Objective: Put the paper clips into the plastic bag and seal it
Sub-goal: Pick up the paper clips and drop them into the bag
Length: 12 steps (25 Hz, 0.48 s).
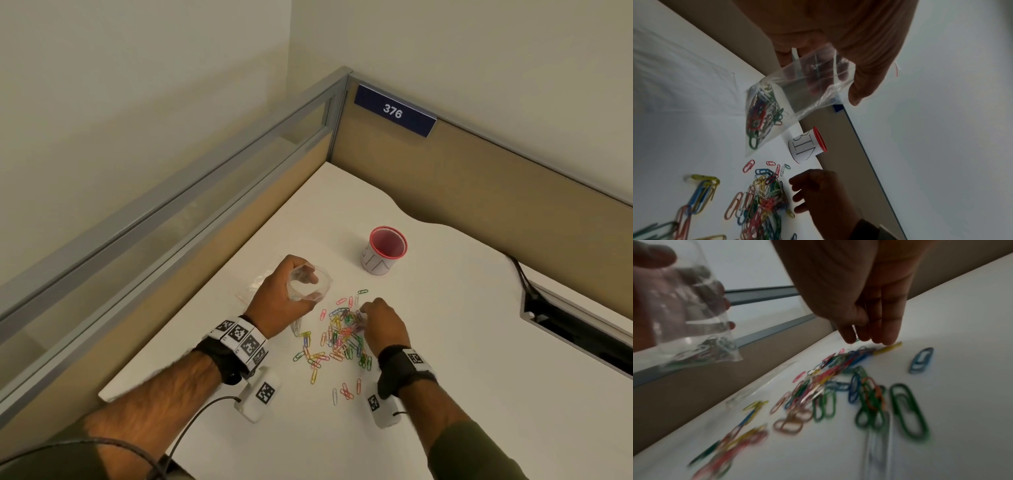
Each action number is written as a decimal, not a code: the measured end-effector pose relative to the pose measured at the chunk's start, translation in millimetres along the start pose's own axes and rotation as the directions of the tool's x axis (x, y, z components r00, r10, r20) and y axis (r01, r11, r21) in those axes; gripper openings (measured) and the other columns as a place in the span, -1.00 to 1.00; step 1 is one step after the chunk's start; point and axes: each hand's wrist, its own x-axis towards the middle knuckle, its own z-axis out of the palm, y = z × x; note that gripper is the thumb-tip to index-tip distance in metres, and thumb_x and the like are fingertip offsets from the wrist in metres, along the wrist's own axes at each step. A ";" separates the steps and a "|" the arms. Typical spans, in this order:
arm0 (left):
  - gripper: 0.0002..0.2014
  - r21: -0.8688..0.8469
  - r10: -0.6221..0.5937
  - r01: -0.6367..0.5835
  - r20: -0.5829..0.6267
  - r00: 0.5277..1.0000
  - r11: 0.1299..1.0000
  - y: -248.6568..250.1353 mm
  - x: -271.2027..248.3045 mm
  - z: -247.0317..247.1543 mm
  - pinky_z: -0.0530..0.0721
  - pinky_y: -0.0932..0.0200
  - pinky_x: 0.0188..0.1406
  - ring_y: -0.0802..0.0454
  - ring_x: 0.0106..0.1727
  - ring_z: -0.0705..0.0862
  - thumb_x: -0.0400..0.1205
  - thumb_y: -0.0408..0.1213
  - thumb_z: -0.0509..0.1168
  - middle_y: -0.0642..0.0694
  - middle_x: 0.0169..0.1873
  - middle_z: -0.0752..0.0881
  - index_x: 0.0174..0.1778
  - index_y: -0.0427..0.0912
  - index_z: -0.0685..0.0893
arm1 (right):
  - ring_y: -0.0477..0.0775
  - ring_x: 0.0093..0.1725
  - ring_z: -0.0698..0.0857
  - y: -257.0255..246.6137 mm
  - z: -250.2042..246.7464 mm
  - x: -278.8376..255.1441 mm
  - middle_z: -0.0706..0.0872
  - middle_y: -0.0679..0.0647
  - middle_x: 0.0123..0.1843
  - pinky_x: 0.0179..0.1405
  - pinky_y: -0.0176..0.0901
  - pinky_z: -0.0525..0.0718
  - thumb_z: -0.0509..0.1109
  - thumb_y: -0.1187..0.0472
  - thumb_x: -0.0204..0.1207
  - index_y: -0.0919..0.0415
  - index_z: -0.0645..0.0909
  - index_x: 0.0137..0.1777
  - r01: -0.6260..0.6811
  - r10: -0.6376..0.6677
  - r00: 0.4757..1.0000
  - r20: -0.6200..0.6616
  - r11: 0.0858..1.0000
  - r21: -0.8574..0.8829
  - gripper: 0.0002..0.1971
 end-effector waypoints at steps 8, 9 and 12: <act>-0.54 0.023 0.016 -0.016 0.005 1.000 1.000 1.4 -2.1 -10.0 0.65 -0.05 0.35 0.04 0.21 0.70 0.45 -0.30 0.57 0.05 0.00 0.75 0.18 -0.01 0.53 | 0.25 0.39 0.45 -14.0 0.8 37.4 0.45 0.22 0.42 0.36 0.07 0.59 0.33 0.33 0.52 0.19 0.44 0.42 0.098 -0.095 0.994 0.052 0.993 -0.060 -0.55; -0.54 0.021 0.014 -0.014 0.002 1.000 1.000 1.6 -2.2 -11.6 0.65 -0.04 0.35 0.04 0.22 0.70 0.44 -0.27 0.57 0.07 0.00 0.75 0.18 0.01 0.53 | 0.21 0.33 0.48 -15.7 4.7 33.3 0.48 0.19 0.37 0.30 0.03 0.62 0.32 0.27 0.54 0.18 0.48 0.36 0.114 -0.112 0.993 0.031 0.991 -0.074 -0.62; -0.54 0.017 0.011 -0.011 -0.005 1.000 1.000 1.6 -0.7 -15.0 0.65 -0.02 0.34 0.06 0.22 0.70 0.44 -0.26 0.56 0.09 -0.01 0.75 0.18 0.01 0.53 | 0.12 0.23 0.54 -14.7 14.2 7.6 0.55 0.09 0.26 0.21 -0.09 0.62 0.30 0.17 0.60 0.12 0.55 0.31 0.162 -0.160 0.986 0.041 0.986 -0.052 -0.71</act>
